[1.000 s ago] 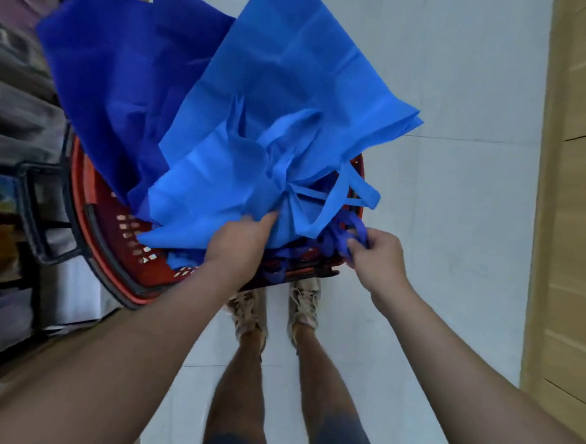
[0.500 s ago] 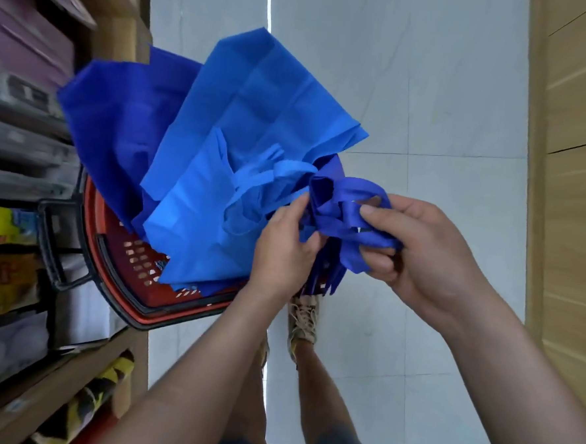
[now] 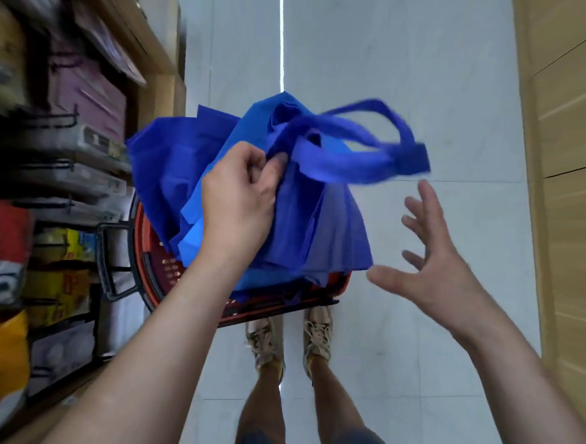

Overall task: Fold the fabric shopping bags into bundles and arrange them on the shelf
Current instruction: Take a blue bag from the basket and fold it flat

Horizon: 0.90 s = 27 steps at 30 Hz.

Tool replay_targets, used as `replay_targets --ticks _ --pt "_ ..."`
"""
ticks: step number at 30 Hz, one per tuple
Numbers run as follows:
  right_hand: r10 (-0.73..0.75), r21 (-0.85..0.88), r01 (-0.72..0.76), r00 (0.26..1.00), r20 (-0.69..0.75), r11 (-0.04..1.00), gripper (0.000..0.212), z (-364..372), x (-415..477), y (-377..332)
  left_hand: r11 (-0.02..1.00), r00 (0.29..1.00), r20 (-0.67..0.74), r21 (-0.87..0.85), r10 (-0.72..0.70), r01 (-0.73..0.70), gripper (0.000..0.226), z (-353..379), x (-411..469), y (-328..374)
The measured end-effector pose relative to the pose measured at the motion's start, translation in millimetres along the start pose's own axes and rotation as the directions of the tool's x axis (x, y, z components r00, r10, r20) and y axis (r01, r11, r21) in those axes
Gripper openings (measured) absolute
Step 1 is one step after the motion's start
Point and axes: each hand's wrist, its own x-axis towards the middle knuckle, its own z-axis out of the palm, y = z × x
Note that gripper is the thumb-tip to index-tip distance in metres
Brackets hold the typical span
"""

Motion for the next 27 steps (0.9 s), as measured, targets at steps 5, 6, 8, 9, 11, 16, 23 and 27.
replay_targets --ticks 5,6,8,9,11,16,23,27 --pt "-0.112 -0.249 0.122 0.992 0.051 0.961 0.125 21 -18 -24 0.955 0.992 -0.013 -0.272 -0.127 0.119 0.041 -39 16 52" --pt "-0.179 -0.245 0.167 0.983 -0.027 0.955 0.113 22 -18 -32 0.95 0.991 -0.009 -0.287 -0.135 0.127 0.04 -50 17 60" --pt "-0.289 -0.212 0.265 0.953 -0.09 0.941 0.092 18 -18 -49 0.935 0.989 0.028 -0.323 -0.147 0.149 0.036 -74 13 71" --pt "-0.316 -0.184 0.297 0.946 -0.079 0.937 0.089 13 -17 -57 0.921 0.985 0.064 -0.351 -0.159 0.171 0.035 -86 11 74" --pt "-0.339 -0.163 0.329 0.94 -0.035 0.93 0.086 2 -17 -76 0.888 0.972 0.143 -0.398 -0.187 0.23 0.032 -112 3 80" --pt "-0.555 -0.41 0.454 0.814 -0.17 0.791 0.058 -2 -26 -114 0.727 0.927 0.247 -0.575 -0.283 0.375 0.018 -159 -29 94" --pt "-0.5 -0.395 0.409 0.852 -0.159 0.823 0.015 -1 -73 -177 0.507 0.882 0.151 -0.77 -0.447 0.388 0.023 -217 -71 101" --pt "-0.481 -0.329 0.451 0.876 -0.013 0.83 0.009 10 -106 -235 0.732 0.977 0.059 -0.653 -0.206 0.194 0.026 -234 -117 110"
